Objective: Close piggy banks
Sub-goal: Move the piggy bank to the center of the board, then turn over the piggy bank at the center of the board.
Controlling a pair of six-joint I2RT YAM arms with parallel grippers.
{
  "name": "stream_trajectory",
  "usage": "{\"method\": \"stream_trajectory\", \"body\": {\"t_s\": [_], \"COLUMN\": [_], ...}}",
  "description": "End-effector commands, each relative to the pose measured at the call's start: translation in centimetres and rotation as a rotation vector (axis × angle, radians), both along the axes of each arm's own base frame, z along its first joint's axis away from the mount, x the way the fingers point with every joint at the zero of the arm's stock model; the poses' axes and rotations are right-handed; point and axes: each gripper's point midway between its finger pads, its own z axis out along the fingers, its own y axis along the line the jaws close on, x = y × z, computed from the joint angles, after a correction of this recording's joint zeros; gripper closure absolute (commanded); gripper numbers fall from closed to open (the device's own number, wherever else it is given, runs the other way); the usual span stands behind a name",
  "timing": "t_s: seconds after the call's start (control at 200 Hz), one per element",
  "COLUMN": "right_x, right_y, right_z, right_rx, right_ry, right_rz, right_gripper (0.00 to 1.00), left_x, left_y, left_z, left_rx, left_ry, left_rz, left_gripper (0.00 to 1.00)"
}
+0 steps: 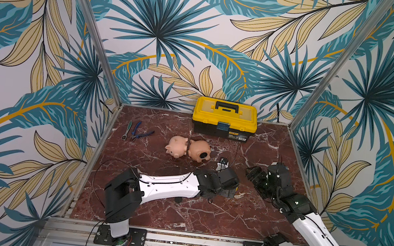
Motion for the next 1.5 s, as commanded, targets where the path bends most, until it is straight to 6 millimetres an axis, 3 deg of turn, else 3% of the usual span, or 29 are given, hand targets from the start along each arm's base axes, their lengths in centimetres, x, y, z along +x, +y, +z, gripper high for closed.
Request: {"method": "stream_trajectory", "body": {"t_s": [0.0, 0.285, 0.511, 0.826, 1.377, 1.492], "right_x": [0.0, 0.8, 1.1, 1.1, 1.2, 1.2], "right_y": [-0.5, -1.8, -2.1, -2.1, -2.1, -2.0], "right_z": [-0.2, -0.2, -0.7, -1.3, -1.9, -2.1], "right_rx": [-0.019, 0.004, 0.019, 0.049, 0.077, 0.079], "right_ry": [0.017, 0.014, 0.023, 0.034, 0.049, 0.055], "right_rz": [0.033, 0.006, 0.004, 0.005, 0.006, 0.007], "right_gripper": [0.15, 0.13, 0.13, 0.13, 0.13, 0.13], "left_x": [0.9, 1.6, 1.9, 2.6, 4.4, 4.3], "left_y": [-0.8, -1.7, -3.5, -3.5, -3.4, -3.4], "left_z": [1.0, -0.6, -1.1, -2.6, -2.0, -2.0], "left_rx": [-0.011, 0.068, 0.086, 0.173, 0.191, 0.191], "left_ry": [-0.001, 0.006, 0.006, -0.010, -0.058, -0.053], "left_rz": [0.105, 0.201, 0.171, 0.185, 0.197, 0.190], "left_gripper": [0.01, 0.00, 0.01, 0.00, 0.00, 0.06]}}
